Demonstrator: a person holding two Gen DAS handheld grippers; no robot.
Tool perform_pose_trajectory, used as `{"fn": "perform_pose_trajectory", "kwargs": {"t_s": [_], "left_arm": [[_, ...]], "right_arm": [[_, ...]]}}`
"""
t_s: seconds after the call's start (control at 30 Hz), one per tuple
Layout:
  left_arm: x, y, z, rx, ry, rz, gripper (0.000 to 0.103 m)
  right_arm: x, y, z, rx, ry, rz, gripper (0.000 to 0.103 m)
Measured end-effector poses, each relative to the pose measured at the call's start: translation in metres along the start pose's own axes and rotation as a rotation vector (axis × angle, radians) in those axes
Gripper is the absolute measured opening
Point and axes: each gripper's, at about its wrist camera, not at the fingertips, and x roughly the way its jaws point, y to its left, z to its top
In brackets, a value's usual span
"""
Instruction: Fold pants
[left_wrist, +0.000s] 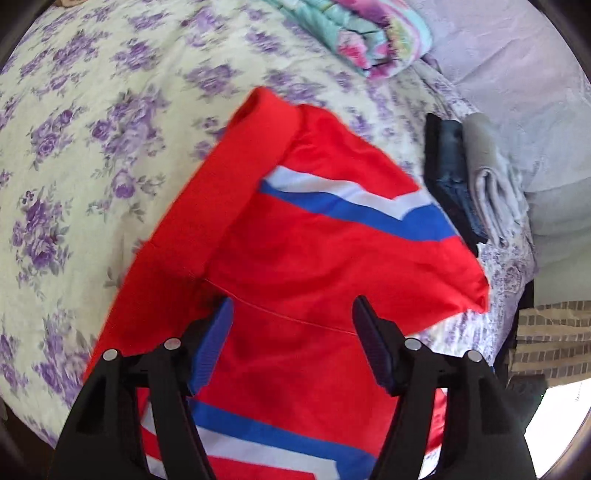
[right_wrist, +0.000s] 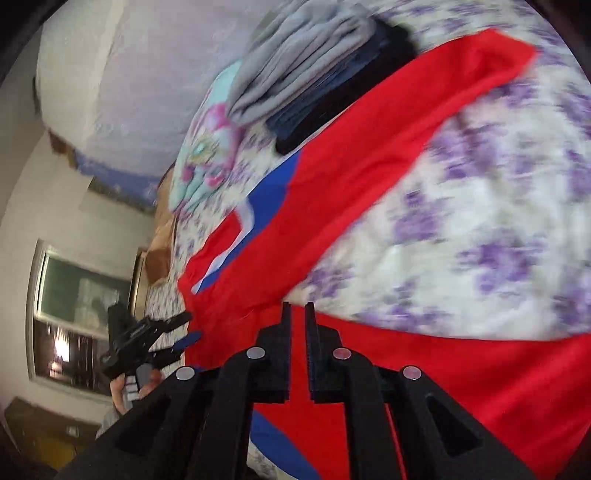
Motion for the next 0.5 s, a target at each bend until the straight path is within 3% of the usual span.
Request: {"fn": "perform_pose_trajectory", "kwargs": {"t_s": [0.07,0.13,0.17,0.2,0.27,0.37,0.5], "left_arm": [[0.003,0.01,0.003,-0.011,0.01,-0.014,0.062],[0.0,0.014,0.006,-0.006,0.019,-0.034,0.062],[-0.002,0.015,0.007,-0.002,0.019,-0.027,0.062],[-0.006,0.017,0.009,-0.01,0.019,-0.033,0.061],[-0.02,0.023,0.013,-0.048,0.006,-0.066,0.062],[-0.043,0.027,0.031,-0.061,-0.053,-0.098,0.066],[-0.047,0.034,0.061,-0.108,-0.093,-0.093,0.069]], "right_arm": [[0.041,0.019,-0.002,-0.044,0.078,0.012,0.049],[0.073,0.023,-0.006,-0.079,0.157,-0.015,0.048],[0.085,0.02,-0.004,-0.091,0.18,-0.067,0.047],[0.089,0.009,-0.004,-0.067,0.182,-0.083,0.03],[0.076,-0.01,0.001,0.074,0.165,-0.037,0.019],[0.024,-0.028,0.022,0.152,0.054,0.037,0.03],[-0.064,-0.073,0.077,0.235,-0.164,-0.041,0.037]]}}
